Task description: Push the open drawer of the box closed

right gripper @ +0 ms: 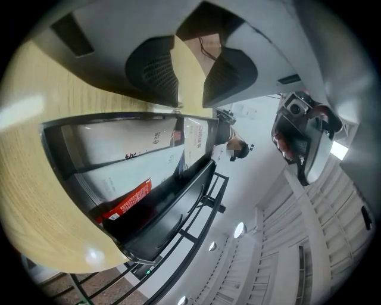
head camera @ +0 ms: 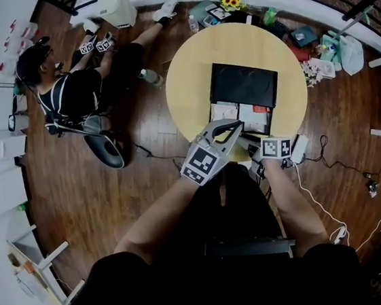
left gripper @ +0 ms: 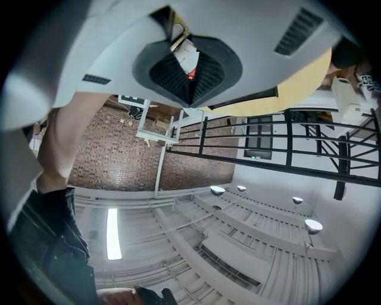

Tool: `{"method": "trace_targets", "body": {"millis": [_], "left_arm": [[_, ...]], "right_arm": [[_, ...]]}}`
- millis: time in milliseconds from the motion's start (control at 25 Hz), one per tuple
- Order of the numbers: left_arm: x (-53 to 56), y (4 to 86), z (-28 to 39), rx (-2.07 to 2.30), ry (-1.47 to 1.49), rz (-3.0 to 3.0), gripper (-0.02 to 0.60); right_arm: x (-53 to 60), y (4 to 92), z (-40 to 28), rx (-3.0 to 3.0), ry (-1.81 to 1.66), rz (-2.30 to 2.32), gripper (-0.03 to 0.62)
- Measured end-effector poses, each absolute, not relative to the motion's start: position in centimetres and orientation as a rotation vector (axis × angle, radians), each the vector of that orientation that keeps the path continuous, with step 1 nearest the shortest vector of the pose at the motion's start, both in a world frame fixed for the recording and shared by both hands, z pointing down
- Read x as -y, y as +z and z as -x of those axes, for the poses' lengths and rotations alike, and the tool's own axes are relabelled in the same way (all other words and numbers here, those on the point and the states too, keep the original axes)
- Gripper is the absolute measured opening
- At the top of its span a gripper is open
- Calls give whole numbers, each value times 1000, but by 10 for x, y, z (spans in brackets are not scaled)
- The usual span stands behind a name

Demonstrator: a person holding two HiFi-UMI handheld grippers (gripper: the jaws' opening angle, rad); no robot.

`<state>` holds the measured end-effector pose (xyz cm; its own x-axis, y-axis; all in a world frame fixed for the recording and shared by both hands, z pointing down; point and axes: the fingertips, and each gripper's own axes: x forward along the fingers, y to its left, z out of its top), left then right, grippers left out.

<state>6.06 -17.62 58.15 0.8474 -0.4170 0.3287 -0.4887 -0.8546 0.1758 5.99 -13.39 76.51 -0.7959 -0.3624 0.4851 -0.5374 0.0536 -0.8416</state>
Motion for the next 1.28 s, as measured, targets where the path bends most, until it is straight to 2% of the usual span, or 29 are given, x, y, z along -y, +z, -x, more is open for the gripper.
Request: {"method": "trace_targets", "body": {"millis": [680, 1040, 1280], "left_arm": [[182, 594, -55, 716, 431, -2759, 23], [185, 597, -54, 719, 430, -2750, 23], [185, 598, -55, 721, 430, -2743, 23]], "right_arm": [[145, 801, -63, 2081, 1804, -976, 158], [150, 800, -56, 2100, 1775, -947, 94], [152, 797, -58, 2111, 1756, -952, 86]]}}
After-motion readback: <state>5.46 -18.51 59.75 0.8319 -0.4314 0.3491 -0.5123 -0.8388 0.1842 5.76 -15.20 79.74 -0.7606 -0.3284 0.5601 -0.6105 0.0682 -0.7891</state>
